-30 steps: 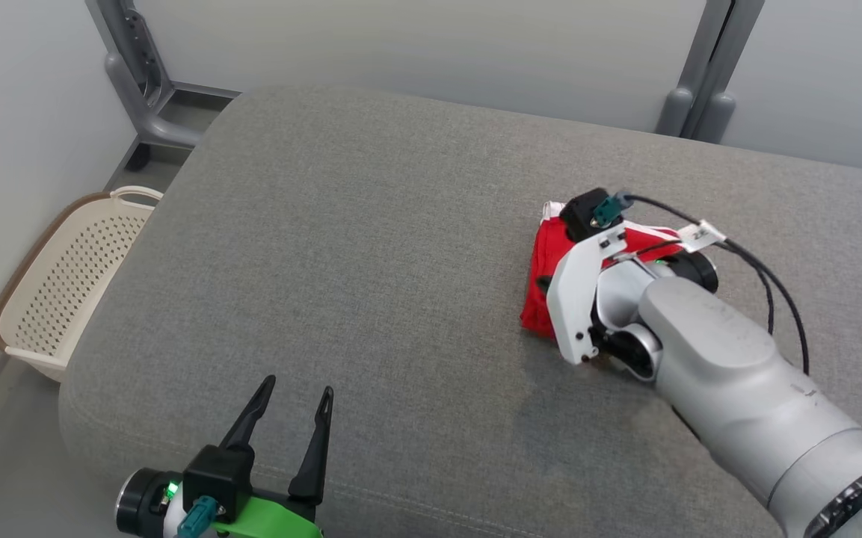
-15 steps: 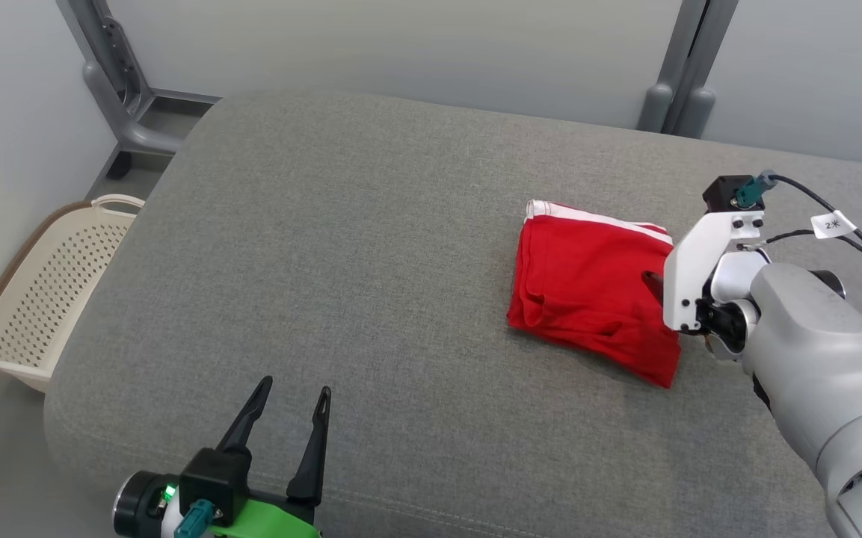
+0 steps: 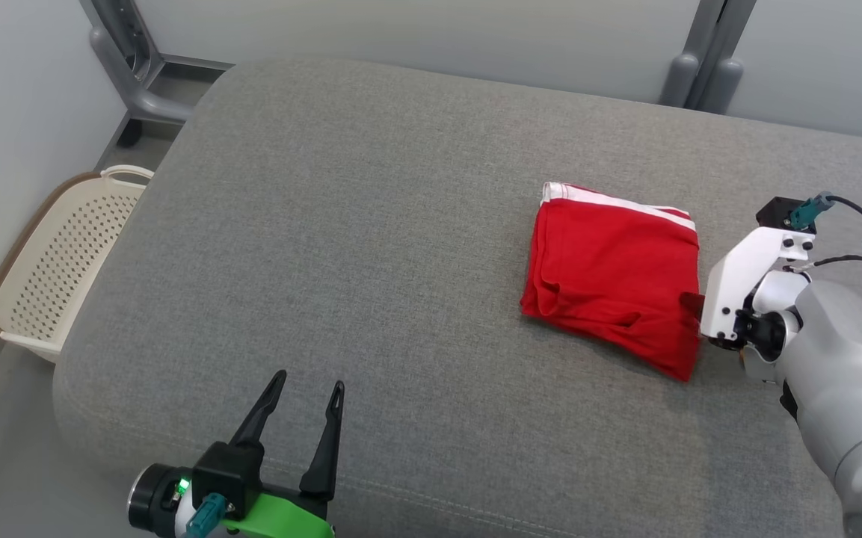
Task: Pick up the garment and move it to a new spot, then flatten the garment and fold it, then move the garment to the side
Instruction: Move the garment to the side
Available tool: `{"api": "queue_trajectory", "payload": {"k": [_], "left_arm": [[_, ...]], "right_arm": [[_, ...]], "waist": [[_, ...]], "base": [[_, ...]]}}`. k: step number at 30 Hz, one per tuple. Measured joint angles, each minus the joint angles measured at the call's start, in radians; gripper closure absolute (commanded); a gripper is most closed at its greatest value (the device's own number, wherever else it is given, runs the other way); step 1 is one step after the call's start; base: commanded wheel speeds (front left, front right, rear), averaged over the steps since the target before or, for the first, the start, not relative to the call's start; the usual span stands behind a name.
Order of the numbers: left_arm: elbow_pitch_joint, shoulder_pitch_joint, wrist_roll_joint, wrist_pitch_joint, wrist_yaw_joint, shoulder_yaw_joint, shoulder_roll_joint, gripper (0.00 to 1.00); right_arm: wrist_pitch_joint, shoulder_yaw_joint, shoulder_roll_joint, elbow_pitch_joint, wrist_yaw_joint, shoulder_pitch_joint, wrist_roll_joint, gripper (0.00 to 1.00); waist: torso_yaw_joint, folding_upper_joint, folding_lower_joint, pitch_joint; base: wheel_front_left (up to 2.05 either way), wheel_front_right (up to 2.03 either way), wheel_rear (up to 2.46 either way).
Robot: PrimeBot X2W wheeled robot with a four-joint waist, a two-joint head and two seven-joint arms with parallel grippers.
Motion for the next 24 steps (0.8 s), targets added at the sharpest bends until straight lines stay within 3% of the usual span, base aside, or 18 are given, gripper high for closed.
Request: {"api": "queue_trajectory", "payload": {"k": [12,16,17,19,21,22,23,24], "left_arm": [[0.013,-0.001,0.017,0.0,-0.023,0.004,-0.016,0.0],[0.019,-0.009,0.021,0.0,-0.031,-0.002,-0.027,0.0],[0.021,-0.009,0.021,0.0,-0.032,-0.002,-0.03,0.0],[0.024,-0.009,0.021,0.0,-0.034,-0.003,-0.031,0.0],[0.027,-0.009,0.024,0.0,-0.035,-0.003,-0.032,0.0],[0.029,-0.009,0.025,0.0,-0.036,-0.003,-0.033,0.0],[0.03,-0.009,0.025,0.0,-0.039,-0.003,-0.033,0.0],[0.031,-0.009,0.025,0.0,-0.04,-0.003,-0.033,0.0]], "right_arm": [[0.08,-0.337,0.038,0.0,0.0,-0.001,-0.255,0.0],[0.095,-0.469,0.029,0.0,0.0,-0.001,-0.372,0.12],[0.095,-0.501,0.029,0.0,0.0,-0.001,-0.404,0.23],[0.095,-0.565,0.036,0.0,0.0,-0.001,-0.461,0.53],[0.102,-0.628,0.048,-0.004,0.0,-0.001,-0.513,0.72],[0.109,-0.664,0.056,-0.01,0.0,-0.001,-0.538,0.91],[0.119,-0.696,0.067,-0.021,0.0,0.001,-0.562,1.0],[0.128,-0.728,0.079,-0.036,0.0,0.005,-0.593,1.0]], "waist": [[0.037,0.0,0.0,0.016],[0.053,0.0,0.0,0.024],[0.057,0.0,0.0,0.025],[0.066,0.0,0.0,0.027],[0.073,0.0,0.0,0.029],[0.076,0.0,0.0,0.029],[0.079,0.0,0.0,0.028],[0.081,0.0,0.0,0.028]], "base": [[0.0,0.0,0.0],[0.0,0.0,0.0],[0.0,0.0,0.0],[0.0,0.0,0.0],[0.0,0.0,0.0],[0.0,0.0,0.0],[0.0,0.0,0.0],[0.0,0.0,0.0]]}}
